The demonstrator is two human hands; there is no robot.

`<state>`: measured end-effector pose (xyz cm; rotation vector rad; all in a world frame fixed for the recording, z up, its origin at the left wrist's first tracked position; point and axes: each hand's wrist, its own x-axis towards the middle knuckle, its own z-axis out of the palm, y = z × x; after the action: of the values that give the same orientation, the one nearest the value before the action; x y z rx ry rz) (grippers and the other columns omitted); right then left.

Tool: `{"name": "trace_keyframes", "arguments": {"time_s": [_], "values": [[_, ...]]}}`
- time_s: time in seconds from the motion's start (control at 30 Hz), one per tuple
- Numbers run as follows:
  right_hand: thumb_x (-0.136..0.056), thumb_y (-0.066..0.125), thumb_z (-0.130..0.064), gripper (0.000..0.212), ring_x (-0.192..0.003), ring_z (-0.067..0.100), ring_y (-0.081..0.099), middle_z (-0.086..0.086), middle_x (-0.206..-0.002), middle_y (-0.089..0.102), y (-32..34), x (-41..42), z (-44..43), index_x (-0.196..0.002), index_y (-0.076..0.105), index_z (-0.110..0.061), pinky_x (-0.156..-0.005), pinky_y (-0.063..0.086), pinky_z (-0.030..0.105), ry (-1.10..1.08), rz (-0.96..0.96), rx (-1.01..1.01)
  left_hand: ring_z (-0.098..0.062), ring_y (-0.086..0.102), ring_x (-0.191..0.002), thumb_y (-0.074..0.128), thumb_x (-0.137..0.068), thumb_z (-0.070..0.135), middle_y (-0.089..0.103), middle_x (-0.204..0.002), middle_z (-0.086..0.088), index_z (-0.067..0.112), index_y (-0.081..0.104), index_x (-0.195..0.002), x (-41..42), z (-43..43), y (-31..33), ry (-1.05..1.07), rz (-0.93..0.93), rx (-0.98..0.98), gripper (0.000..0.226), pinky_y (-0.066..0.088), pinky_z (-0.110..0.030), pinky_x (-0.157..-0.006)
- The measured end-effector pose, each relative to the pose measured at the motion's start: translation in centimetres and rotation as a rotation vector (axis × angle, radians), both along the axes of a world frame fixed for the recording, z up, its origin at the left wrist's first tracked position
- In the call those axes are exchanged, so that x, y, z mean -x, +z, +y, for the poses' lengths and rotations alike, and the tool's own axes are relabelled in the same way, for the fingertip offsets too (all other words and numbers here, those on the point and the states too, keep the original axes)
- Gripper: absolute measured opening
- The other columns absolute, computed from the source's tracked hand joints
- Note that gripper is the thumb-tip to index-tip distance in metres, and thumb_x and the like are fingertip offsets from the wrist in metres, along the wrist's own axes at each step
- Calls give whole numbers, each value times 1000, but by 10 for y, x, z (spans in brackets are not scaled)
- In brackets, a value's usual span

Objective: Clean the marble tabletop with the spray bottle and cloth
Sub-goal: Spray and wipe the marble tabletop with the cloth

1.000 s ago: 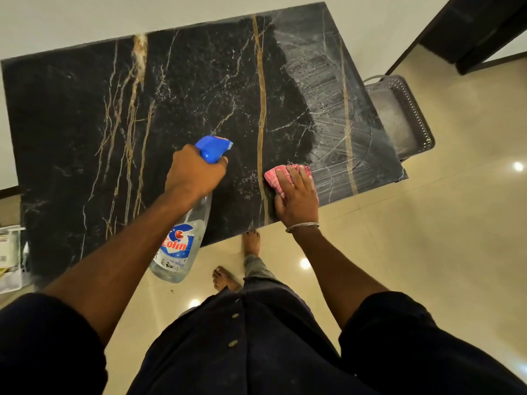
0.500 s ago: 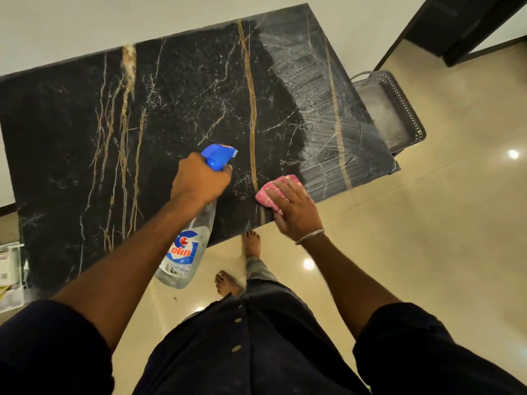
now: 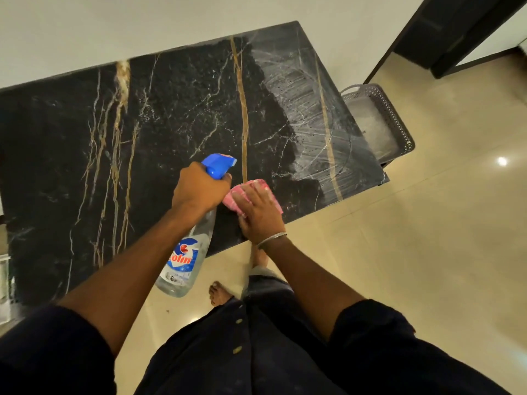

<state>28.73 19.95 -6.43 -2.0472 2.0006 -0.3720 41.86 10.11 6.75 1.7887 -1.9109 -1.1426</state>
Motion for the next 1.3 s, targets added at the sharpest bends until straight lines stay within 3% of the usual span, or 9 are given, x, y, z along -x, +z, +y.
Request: {"name": "trace_keyframes", "arguments": {"time_s": [0.07,0.13,0.3,0.47,0.6,0.73,0.93,1.1,1.3], "values": [[-90,49,-31,59,-144,35,31,12,-151,43,-3,17,-2,-147,45,-20,-120,21,54,168,54,17,-17,56,-63,67,-84,29,59,-72,-8,12,60,-88,9,-5,-1,17,-2,-12,19,45,-28,-61],[-91,53,-31,59,-145,33,30,10,-153,42,-2,46,2,-148,43,-22,-120,21,53,157,76,31,-17,56,-64,67,-84,28,60,-74,-8,13,59,-90,20,-13,-2,9,-2,-29,18,47,-28,-63],[-92,47,-31,56,-145,35,32,12,-151,44,1,116,1,-147,45,-19,-117,28,55,-240,72,23,-19,60,-69,67,-83,30,62,-78,-9,15,59,-89,46,-30,-6,10,-21,-41,19,53,-33,-69],[-91,43,-31,55,-146,36,29,13,-152,42,2,85,-15,-145,46,-17,-121,22,54,-482,37,0,-20,61,-68,67,-82,33,63,-78,-10,14,60,-92,63,-39,-12,33,-40,-81,23,56,-37,-70],[-87,46,-29,59,-146,37,28,14,-152,42,-3,65,-25,-146,46,-18,-117,25,57,-152,-36,23,-21,58,-60,66,-77,37,59,-68,-6,15,59,-81,75,-41,-13,28,-64,-73,24,57,-41,-67],[-89,44,-35,59,-145,35,31,13,-152,43,-4,92,-29,-147,46,-19,-119,23,55,140,46,31,-21,59,-62,67,-80,35,61,-70,-8,14,60,-81,86,-41,-12,29,-97,-74,21,58,-42,-69],[-90,51,-31,59,-146,34,29,12,-153,42,2,162,-32,-148,43,-19,-121,22,52,-202,80,24,-22,63,-67,59,-65,55,63,-78,-9,14,59,-92,88,-45,-5,63,-76,-98,50,59,-42,-69],[-89,37,-35,59,-146,38,28,15,-152,42,3,134,-41,-144,47,-16,-121,21,52,-404,20,-12,-19,61,-64,66,-79,39,64,-78,-10,14,59,-92,87,-47,-5,58,-89,-60,29,56,-36,-65],[-85,52,-29,61,-145,37,28,15,-152,42,-3,82,-53,-145,46,-17,-119,23,56,54,-14,-8,-22,63,-64,61,-70,48,64,-74,-6,15,61,-89,86,-49,-2,72,-106,-44,38,56,-36,-64]]}}
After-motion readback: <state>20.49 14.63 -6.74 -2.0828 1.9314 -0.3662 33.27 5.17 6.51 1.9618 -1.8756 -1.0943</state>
